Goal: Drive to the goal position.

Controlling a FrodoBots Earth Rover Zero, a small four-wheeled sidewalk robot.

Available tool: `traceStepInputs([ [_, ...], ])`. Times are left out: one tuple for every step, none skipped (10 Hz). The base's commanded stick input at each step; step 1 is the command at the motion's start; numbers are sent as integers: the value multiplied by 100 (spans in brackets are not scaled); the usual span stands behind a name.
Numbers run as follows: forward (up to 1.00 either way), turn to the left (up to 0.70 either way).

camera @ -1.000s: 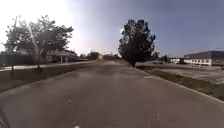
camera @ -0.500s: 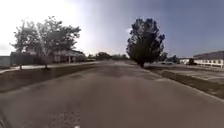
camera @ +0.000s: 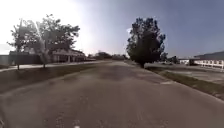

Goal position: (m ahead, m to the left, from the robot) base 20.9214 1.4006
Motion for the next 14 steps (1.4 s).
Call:
traceStepInputs([
  [100,-7],
  [100,-7],
  [100,-7],
  [100,-7],
  [100,-7],
  [100,-6],
  [100,-6],
  [100,-5],
  [100,-4],
  [100,-4],
  [100,-4],
  [100,-3],
  [100,-3],
  [100,-3],
])
